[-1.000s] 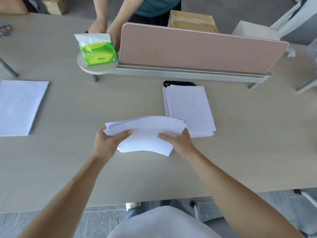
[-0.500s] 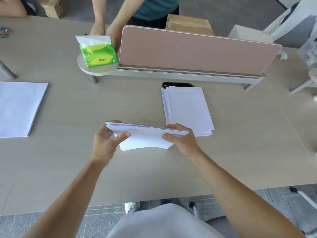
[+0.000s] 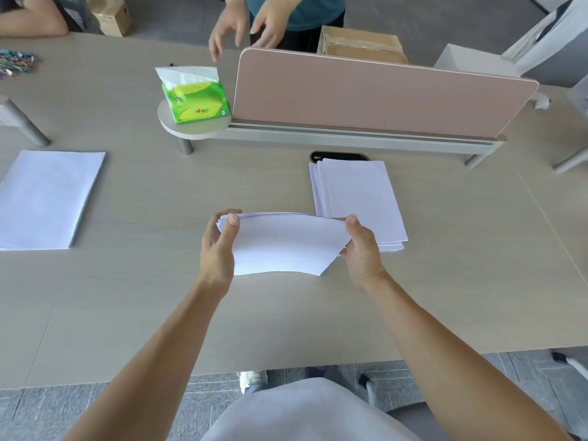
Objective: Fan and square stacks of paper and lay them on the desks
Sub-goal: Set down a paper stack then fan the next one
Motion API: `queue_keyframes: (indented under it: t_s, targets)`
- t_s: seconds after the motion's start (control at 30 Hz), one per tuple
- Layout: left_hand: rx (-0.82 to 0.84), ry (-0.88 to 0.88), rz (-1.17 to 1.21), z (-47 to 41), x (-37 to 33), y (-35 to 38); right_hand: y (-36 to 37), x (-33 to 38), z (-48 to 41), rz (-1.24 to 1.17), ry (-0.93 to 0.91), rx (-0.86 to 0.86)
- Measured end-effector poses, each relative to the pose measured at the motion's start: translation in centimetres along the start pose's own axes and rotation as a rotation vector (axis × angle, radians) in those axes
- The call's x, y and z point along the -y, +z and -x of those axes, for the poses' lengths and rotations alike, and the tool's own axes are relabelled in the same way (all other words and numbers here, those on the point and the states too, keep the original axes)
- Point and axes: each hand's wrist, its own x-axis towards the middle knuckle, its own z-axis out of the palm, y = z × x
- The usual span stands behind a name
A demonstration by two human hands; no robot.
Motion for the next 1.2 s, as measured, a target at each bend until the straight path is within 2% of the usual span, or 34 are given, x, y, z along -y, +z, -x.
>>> queue_keyframes:
  t_s: [0.13, 0.33, 0.47, 0.6, 0.8, 0.87, 1.0, 1.2]
  targets:
    - [-0.006, -0.006, -0.028, -0.6, -0.5, -0.1, 0.2, 1.2, -0.3, -0.063, 0.045, -0.045]
    - [-0.052, -0.177, 0.032, -1.0, -0.7, 0.6, 0.4, 1.7, -0.8, -0.084, 0.069, -0.069]
    - [-0.042, -0.196, 0.088, -0.8, -1.0, 0.6, 0.3, 1.8, -1.1, -0.067, 0.072, -0.072]
    - [-0.066, -0.129, 0.072, -0.8, -0.9, 0.3, 0.4, 1.8, -1.2, -0.054, 0.08, -0.072]
    - [-0.069, 0.268, -0.075, -1.6, 0.1, 0.2, 0.5, 1.7, -1.5, -0.069, 0.075, -0.095]
    - [-0.075, 0.266, -0.059, -1.9, 0.0, 0.6, 0.5, 1.7, -1.5, -0.079, 0.088, -0.122]
    - [-0.172, 0.146, 0.023, -2.2, 0.1, 1.8, 0.7, 1.7, -1.5, -0.091, 0.111, -0.122]
    - [-0.226, 0.115, 0.019, -2.2, -0.3, 2.2, 1.0, 1.5, -1.8, -0.124, 0.066, -0.197]
